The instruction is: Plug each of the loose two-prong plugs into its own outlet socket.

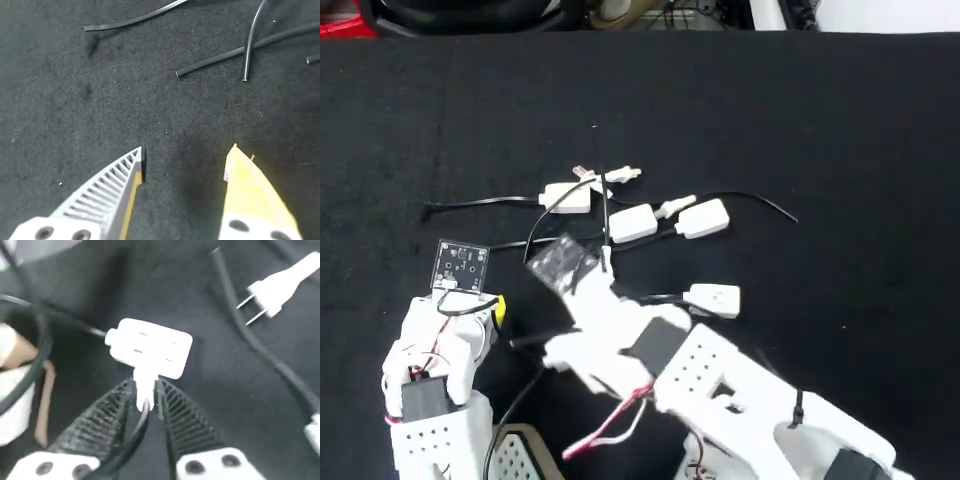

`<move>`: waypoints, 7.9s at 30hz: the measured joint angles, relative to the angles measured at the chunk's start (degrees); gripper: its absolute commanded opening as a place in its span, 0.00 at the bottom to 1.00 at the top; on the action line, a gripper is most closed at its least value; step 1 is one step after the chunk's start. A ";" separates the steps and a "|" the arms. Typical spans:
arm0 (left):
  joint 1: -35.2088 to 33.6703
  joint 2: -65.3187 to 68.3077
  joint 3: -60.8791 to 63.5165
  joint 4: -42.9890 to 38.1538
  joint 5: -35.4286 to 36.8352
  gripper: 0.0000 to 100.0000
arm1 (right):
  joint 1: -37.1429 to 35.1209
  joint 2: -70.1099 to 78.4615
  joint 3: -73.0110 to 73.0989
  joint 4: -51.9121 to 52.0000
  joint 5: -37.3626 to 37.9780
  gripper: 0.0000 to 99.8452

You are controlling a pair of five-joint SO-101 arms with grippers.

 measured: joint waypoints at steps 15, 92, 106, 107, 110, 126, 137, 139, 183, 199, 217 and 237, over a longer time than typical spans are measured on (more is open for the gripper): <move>0.00 0.00 0.00 0.00 0.00 0.27 | 6.15 0.00 -4.04 7.12 4.22 0.01; 0.00 0.00 0.00 0.00 0.00 0.27 | 1.05 10.99 -1.14 -5.89 -5.71 0.01; 0.00 0.00 0.00 0.00 0.00 0.27 | -2.73 14.24 -3.43 -3.43 -1.41 0.26; 0.00 0.00 0.00 0.00 0.00 0.27 | -2.81 14.42 -4.13 -1.67 -2.11 0.31; 0.00 0.00 0.00 0.00 0.00 0.27 | -2.55 14.42 -8.62 3.96 -3.08 0.34; 0.00 0.00 0.00 0.00 0.00 0.27 | 18.37 13.10 -33.32 38.68 14.68 0.01; 2.02 0.79 -17.05 19.08 -12.40 0.27 | 57.49 10.02 -28.48 38.68 33.05 0.03; 5.45 3.87 -20.22 22.86 -15.91 0.27 | 59.16 11.52 -25.49 37.89 35.69 0.03; 40.18 38.86 -14.07 0.62 -12.57 0.30 | 46.51 22.15 -20.40 28.04 33.85 0.03; 40.70 38.86 -14.07 0.62 -6.33 0.17 | 50.11 22.15 -15.74 11.52 17.76 0.03; 40.97 38.59 -13.27 0.62 -6.33 0.14 | 49.14 22.15 -6.77 -5.27 12.57 0.03; 30.51 39.21 -22.15 4.22 -6.86 0.03 | 49.14 22.15 -5.89 -7.21 12.48 0.03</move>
